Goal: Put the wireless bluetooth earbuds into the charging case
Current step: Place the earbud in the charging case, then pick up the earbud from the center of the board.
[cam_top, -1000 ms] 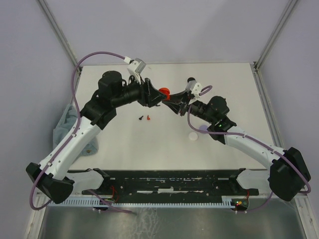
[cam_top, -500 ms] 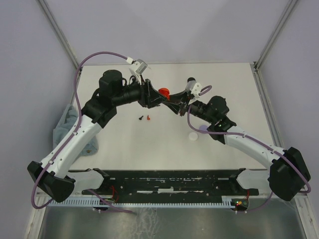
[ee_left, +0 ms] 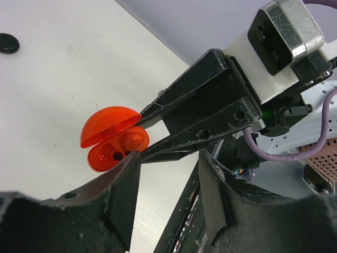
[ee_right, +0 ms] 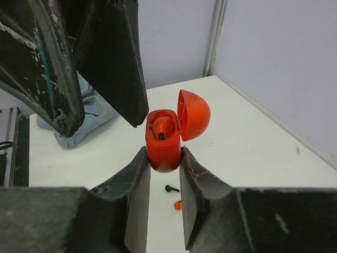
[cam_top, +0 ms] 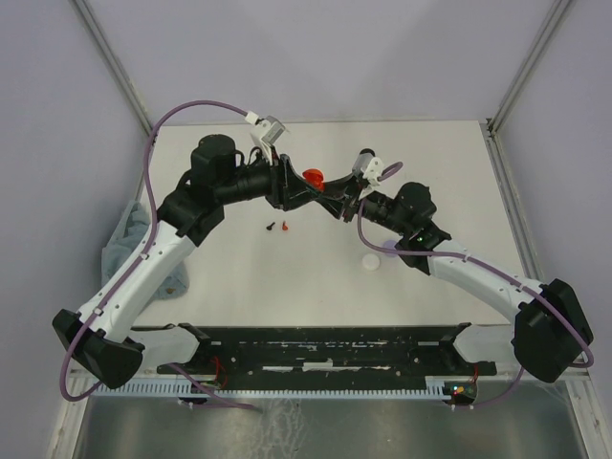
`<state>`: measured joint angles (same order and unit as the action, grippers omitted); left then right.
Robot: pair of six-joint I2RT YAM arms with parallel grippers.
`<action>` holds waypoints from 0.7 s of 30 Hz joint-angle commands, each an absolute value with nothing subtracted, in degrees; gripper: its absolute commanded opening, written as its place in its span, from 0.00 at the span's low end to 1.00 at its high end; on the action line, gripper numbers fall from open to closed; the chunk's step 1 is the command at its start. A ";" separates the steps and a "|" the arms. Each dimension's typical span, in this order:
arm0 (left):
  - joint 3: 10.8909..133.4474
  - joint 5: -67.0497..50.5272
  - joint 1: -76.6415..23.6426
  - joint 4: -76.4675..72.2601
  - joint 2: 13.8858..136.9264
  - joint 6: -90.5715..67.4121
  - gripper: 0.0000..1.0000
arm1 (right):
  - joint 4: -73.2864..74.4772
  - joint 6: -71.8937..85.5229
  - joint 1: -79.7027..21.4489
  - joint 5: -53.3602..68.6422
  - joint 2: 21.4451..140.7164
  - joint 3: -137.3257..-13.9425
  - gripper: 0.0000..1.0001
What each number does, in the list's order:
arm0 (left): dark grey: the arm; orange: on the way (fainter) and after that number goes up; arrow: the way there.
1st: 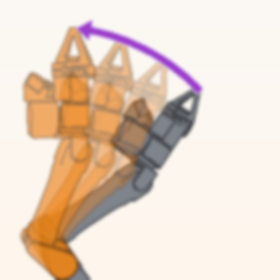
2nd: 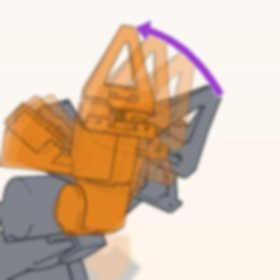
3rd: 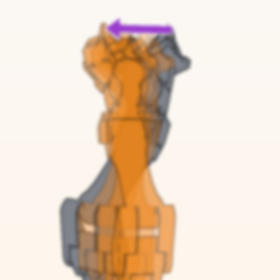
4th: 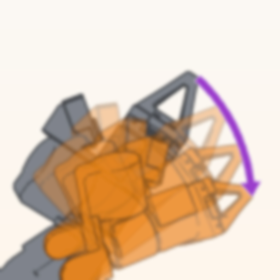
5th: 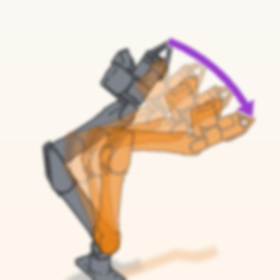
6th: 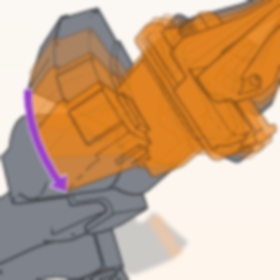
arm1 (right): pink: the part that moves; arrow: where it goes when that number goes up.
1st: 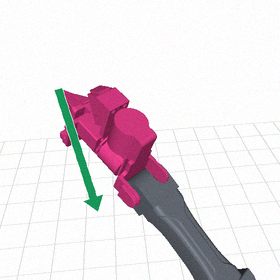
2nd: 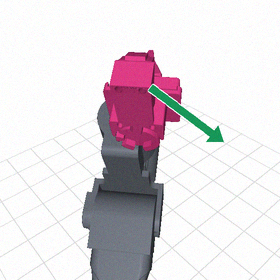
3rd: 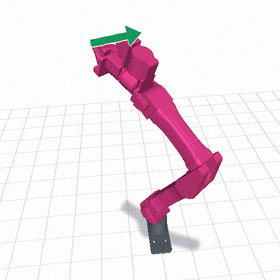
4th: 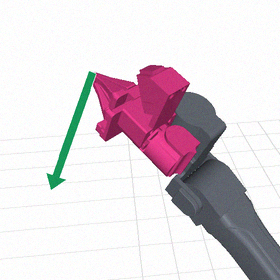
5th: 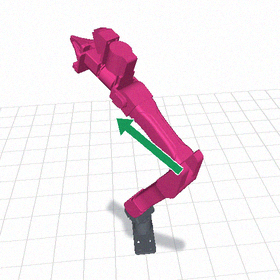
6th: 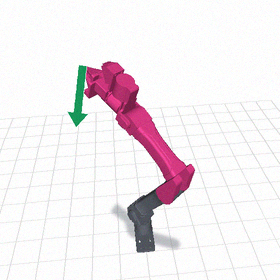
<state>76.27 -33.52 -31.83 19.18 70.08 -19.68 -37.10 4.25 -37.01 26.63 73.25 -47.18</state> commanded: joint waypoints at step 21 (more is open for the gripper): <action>76.85 -8.38 -29.20 30.36 75.58 -21.33 0.57 | -27.54 -6.33 -36.98 7.62 68.35 -41.04 0.04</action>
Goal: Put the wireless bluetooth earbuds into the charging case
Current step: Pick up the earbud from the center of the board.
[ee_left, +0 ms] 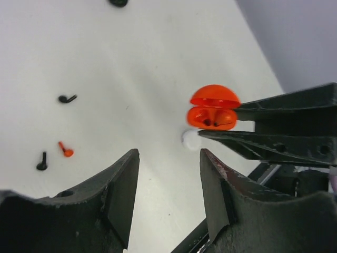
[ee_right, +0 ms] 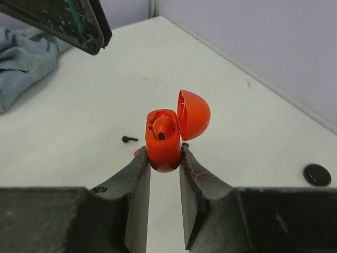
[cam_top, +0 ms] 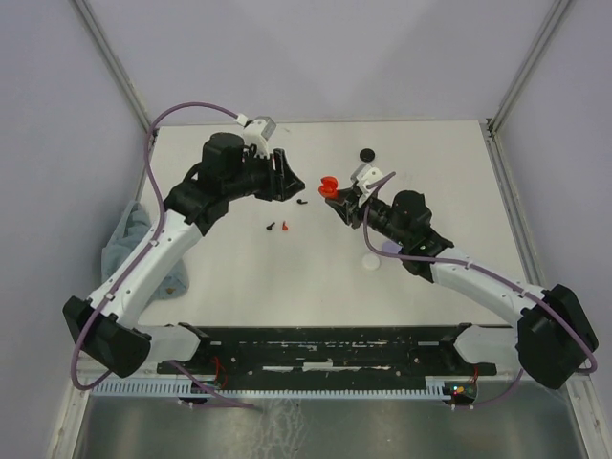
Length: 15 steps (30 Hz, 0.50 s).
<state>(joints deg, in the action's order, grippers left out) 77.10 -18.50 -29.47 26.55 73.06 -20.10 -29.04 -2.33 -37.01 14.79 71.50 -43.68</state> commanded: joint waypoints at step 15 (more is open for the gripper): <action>77.20 -0.76 -28.45 27.26 98.41 -16.62 0.57 | -26.13 -8.31 -36.97 2.75 63.76 -34.47 0.04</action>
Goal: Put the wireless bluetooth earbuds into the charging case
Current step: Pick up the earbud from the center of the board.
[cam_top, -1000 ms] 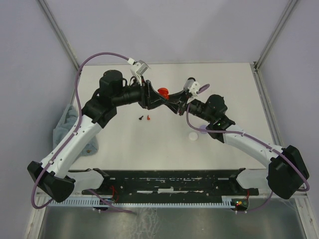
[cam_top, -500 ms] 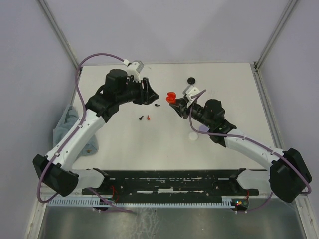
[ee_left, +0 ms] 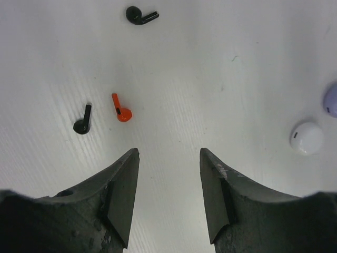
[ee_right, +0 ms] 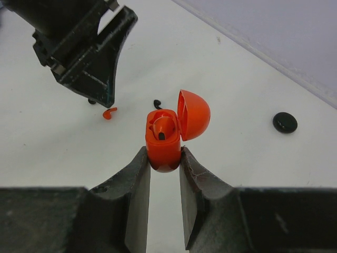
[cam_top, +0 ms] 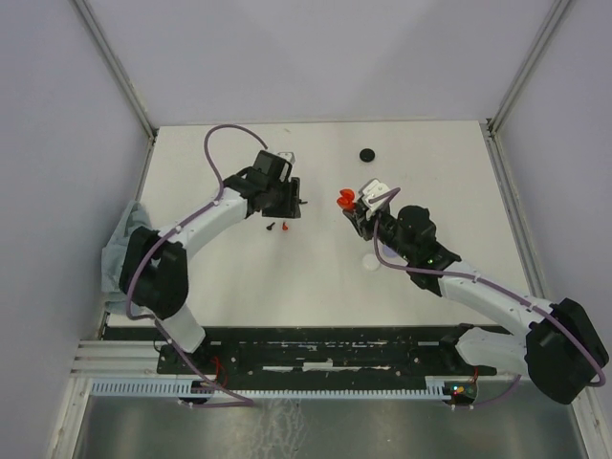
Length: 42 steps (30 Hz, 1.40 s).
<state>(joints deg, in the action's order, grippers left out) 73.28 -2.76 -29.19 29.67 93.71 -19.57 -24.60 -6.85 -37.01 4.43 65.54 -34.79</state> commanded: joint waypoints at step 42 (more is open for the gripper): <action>83.36 -10.71 -26.98 33.47 116.21 -11.30 0.53 | -24.95 -9.23 -36.15 2.28 63.94 -34.68 0.04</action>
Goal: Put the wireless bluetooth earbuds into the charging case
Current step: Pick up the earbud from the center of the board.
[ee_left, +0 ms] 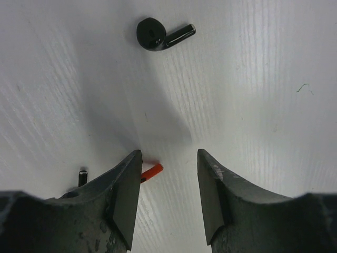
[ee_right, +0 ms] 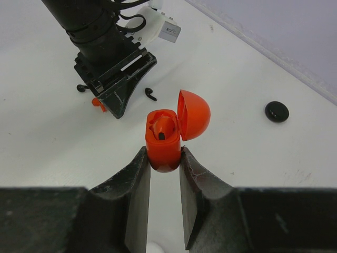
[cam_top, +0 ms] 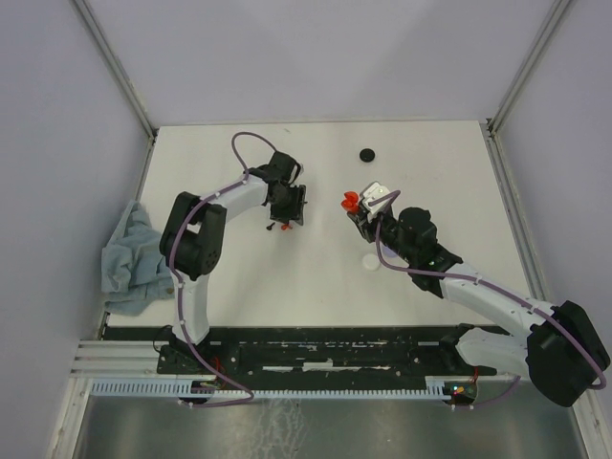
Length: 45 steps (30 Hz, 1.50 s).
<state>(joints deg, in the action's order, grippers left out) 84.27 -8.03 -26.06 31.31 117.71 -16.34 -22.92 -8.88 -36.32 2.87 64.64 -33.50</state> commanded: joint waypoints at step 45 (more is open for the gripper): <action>87.53 2.61 -27.37 37.31 118.43 -15.75 0.43 | -23.47 -8.61 -36.07 4.48 64.32 -35.95 0.04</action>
